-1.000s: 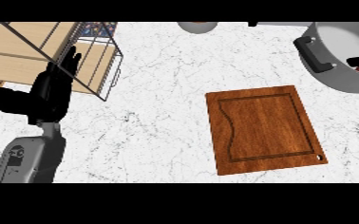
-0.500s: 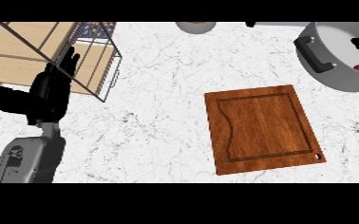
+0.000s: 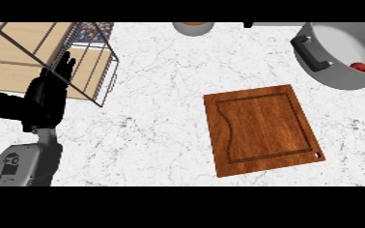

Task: Pick the bell pepper from the cutting board and place it in the pot

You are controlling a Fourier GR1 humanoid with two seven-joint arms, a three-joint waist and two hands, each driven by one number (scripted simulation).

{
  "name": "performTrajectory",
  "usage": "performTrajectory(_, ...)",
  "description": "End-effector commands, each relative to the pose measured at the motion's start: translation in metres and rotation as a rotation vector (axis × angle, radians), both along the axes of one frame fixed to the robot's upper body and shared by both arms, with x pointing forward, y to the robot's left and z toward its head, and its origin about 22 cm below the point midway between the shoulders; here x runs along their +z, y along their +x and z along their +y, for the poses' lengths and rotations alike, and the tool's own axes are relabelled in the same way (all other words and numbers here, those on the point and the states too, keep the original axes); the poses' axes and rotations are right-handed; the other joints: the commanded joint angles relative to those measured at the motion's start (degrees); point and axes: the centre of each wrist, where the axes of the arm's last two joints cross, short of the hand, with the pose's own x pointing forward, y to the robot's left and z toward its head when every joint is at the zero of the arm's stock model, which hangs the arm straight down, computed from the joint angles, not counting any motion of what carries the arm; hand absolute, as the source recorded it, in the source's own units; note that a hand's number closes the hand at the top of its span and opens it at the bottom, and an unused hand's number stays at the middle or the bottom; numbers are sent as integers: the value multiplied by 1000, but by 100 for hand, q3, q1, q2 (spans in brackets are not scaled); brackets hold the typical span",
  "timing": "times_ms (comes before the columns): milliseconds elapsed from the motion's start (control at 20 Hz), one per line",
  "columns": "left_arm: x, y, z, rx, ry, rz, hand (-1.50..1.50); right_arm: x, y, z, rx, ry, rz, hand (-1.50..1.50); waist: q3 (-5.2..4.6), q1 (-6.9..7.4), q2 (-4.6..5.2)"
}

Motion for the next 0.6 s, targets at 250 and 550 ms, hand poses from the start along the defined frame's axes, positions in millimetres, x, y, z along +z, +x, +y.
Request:
performTrajectory(250,10,9,-8,-23,3,-75,0,-30,-66,-21,-37,-63,-113,-150,20,-181,-78)
performTrajectory(550,-17,-8,11,-38,8,-58,0,-38,-111,-30,-40,-60,-106,-150,14,-134,-69)
